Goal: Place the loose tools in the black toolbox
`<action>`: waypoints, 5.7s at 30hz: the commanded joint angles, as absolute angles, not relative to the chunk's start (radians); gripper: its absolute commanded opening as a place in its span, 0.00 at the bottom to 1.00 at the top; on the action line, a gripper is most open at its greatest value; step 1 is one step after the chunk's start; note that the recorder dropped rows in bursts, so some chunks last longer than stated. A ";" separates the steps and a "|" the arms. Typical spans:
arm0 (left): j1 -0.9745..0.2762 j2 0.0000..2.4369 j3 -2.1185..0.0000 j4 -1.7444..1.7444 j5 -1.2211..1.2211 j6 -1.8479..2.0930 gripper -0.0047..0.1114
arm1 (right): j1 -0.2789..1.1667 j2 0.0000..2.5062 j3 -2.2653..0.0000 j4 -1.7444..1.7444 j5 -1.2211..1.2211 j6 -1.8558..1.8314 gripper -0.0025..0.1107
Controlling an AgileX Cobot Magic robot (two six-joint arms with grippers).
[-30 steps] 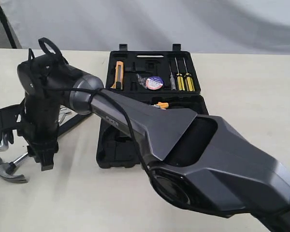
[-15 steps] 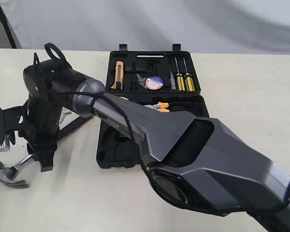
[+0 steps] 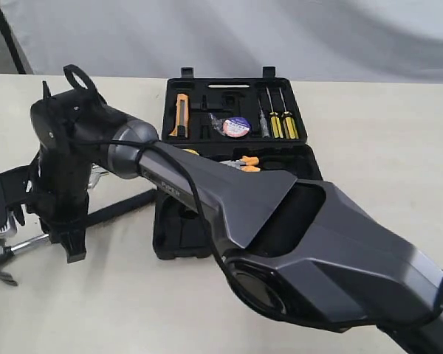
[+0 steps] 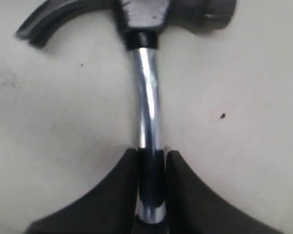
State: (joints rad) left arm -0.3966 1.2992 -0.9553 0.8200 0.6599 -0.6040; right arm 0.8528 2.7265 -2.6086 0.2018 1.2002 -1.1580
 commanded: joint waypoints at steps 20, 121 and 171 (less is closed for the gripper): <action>-0.393 1.291 -0.946 0.806 0.643 -0.614 0.05 | 0.854 2.583 -2.614 -0.079 1.221 -0.563 0.02; -0.393 1.291 -0.946 0.806 0.643 -0.614 0.05 | 0.561 1.831 -1.152 0.273 0.492 -1.054 0.02; -0.393 1.291 -0.946 0.806 0.643 -0.614 0.05 | 0.202 2.154 -1.313 1.071 1.221 -1.098 0.45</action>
